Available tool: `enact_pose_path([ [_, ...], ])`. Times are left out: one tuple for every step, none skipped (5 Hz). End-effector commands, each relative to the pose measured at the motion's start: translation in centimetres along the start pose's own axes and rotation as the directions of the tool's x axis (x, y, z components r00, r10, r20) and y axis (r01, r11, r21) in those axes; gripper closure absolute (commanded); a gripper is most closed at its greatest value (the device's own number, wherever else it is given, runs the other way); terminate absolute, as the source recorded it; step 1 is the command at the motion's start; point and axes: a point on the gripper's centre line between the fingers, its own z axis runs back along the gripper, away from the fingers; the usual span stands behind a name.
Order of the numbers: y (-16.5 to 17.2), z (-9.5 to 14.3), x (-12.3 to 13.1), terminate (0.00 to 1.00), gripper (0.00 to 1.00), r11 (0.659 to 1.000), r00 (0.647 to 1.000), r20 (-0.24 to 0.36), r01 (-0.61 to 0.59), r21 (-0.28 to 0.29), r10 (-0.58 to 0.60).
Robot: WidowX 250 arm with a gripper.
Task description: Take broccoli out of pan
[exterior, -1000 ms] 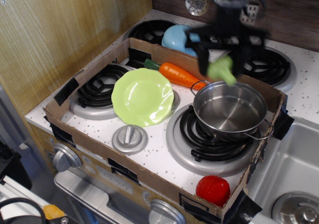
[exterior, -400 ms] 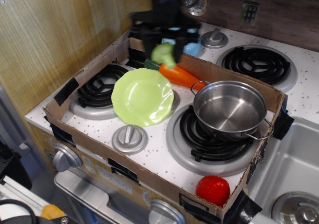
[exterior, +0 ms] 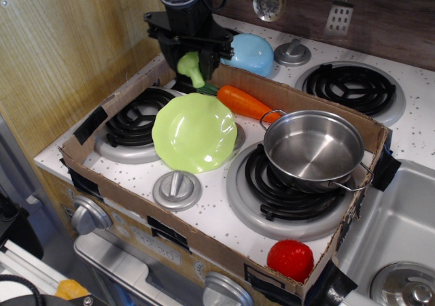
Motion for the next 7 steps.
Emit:
enact_pose_path([
  [3.5,-1.6,2.3,0.00,1.00,0.992,0.992,0.044,0.123,-0.026,-0.121],
  [4.0,-2.4,2.8,0.00,1.00,0.986,0.985,0.060,0.163,-0.033,-0.161],
  [4.1,-2.3,3.4,0.00,0.00,0.980,0.980,0.055,0.192,-0.041,-0.190],
  [3.7,-1.7,3.7,0.00,0.00,0.979,0.976,0.077,0.203,-0.012,-0.202],
  [3.1,-0.1,3.8,0.00,0.00,0.974,0.971,0.074,0.222,0.048,-0.226],
  [2.3,2.4,3.9,0.00,0.00,0.971,0.974,0.033,0.218,0.098,-0.222],
  [1.5,4.3,4.1,1.00,0.00,0.978,0.981,-0.007,0.194,0.081,-0.194],
])
